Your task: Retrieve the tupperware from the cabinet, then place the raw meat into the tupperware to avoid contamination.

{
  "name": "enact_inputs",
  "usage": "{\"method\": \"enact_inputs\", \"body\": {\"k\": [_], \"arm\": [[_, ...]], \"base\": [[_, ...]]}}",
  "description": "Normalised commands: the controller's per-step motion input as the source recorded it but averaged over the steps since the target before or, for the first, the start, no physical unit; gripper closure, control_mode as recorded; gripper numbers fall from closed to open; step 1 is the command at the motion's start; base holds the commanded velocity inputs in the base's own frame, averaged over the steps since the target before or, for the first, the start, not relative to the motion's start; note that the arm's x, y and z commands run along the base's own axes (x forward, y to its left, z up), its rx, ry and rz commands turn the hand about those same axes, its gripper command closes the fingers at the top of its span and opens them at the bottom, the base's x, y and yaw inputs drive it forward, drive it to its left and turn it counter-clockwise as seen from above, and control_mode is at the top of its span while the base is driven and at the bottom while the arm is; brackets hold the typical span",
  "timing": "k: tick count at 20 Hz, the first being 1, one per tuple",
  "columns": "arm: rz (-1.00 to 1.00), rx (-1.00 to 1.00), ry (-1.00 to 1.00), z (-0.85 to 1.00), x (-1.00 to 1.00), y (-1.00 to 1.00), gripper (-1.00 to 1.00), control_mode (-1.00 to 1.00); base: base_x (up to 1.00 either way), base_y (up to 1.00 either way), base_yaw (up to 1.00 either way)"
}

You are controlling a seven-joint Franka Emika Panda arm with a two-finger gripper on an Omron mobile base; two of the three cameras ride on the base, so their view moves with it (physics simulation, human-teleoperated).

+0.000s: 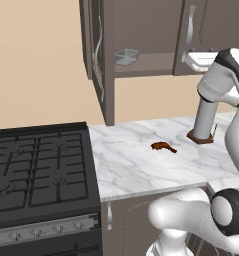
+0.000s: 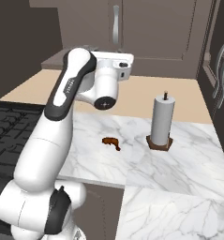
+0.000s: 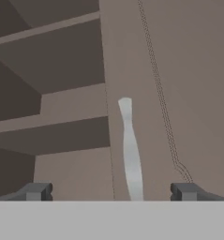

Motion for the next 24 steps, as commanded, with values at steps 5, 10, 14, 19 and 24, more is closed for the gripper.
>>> {"method": "enact_inputs", "body": {"k": [5,10,14,19,24], "arm": [[0.0,0.03,0.05,0.0,0.41,-0.01,-1.0,-1.0],[0.0,0.02,0.0,0.01,0.5,-0.01,-1.0,-1.0],[0.0,0.02,0.0,0.01,0.51,-0.04,-1.0,-1.0],[0.0,0.02,0.03,-0.01,0.54,0.0,-1.0,-1.0],[0.0,0.01,0.05,-0.03,0.62,-0.01,-1.0,-1.0]], "base": [[0.0,0.0,0.0],[0.0,0.0,0.0],[0.0,0.0,0.0],[0.0,0.0,0.0],[0.0,0.0,0.0]]}}
